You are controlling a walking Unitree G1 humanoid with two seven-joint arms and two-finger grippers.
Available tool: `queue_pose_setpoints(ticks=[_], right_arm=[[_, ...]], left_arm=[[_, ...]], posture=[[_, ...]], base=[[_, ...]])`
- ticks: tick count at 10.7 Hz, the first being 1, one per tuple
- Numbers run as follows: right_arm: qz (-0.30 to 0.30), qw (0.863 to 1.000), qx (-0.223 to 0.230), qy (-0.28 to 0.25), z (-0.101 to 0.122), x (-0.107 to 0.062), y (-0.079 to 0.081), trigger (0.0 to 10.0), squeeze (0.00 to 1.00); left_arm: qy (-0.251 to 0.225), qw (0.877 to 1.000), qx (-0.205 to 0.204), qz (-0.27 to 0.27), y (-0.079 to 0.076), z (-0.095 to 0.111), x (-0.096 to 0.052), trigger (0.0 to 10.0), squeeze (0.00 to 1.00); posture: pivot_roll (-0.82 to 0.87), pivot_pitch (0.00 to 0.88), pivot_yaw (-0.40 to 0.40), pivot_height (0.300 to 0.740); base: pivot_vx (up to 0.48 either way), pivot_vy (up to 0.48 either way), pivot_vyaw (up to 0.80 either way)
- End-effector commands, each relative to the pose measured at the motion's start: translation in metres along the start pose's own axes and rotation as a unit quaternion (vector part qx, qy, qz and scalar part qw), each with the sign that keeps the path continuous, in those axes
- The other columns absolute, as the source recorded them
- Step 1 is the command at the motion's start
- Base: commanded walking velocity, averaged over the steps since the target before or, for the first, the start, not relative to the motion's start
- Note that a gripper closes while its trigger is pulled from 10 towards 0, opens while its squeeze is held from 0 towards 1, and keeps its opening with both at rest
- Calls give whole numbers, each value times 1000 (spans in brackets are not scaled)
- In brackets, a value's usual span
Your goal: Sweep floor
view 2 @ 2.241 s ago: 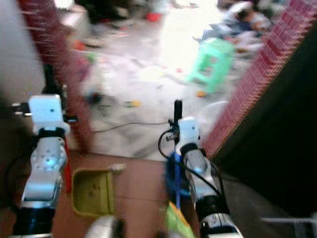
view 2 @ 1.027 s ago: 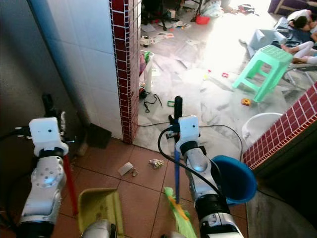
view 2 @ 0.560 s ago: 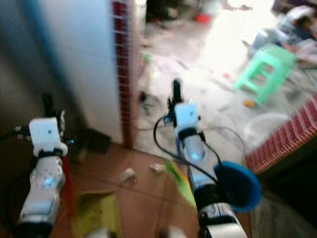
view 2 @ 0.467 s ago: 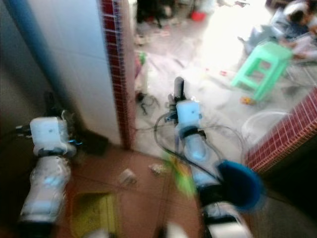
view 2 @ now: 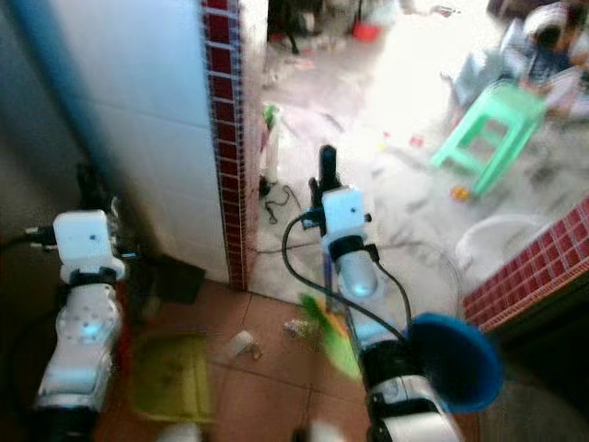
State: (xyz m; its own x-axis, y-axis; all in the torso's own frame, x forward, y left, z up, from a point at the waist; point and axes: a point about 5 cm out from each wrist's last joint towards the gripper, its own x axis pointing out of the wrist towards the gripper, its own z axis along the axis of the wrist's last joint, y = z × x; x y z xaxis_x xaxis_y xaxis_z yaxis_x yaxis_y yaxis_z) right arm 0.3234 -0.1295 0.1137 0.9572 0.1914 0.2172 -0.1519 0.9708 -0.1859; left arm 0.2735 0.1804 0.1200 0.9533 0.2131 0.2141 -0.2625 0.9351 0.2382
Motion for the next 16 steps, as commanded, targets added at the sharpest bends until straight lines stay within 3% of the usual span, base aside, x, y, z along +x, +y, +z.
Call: queue_pose_setpoints(ticks=[1,5,7,8,11,13,16], right_arm=[[-4,999,-24,-28,12,7,-5,10000,0],[1,1000,-22,-20,11,5,-5,10000,0],[-3,1000,-25,-18,14,-1,-11,10000,0],[-9,1000,-20,-6,12,-7,-18,10000,0],[-31,999,14,29,10,-18,-29,10000,0],[-44,998,35,42,12,-21,-27,10000,0],[-58,995,60,48,20,-10,-22,10000,0]], left_arm=[[-28,999,-17,8,-1,12,2,10000,0],[1,1000,24,19,-12,-13,3,10000,0],[-12,998,46,35,-19,-19,10,10000,0],[-34,998,52,26,-30,-20,15,10000,0],[-10,999,28,14,-55,-27,22,10000,0],[-5,1000,11,1,-74,-26,22,10000,0],[-2,999,38,16,-82,-30,19,10000,0]], posture=[[54,0,-63,740],[25,0,-81,740],[-56,0,-75,740],[-81,0,-77,740],[-133,19,-97,740],[-142,65,-111,740],[-121,121,-125,740]], base=[[0,0,0],[0,0,0],[0,0,0],[0,0,0],[0,0,0],[0,0,0],[0,0,0]])
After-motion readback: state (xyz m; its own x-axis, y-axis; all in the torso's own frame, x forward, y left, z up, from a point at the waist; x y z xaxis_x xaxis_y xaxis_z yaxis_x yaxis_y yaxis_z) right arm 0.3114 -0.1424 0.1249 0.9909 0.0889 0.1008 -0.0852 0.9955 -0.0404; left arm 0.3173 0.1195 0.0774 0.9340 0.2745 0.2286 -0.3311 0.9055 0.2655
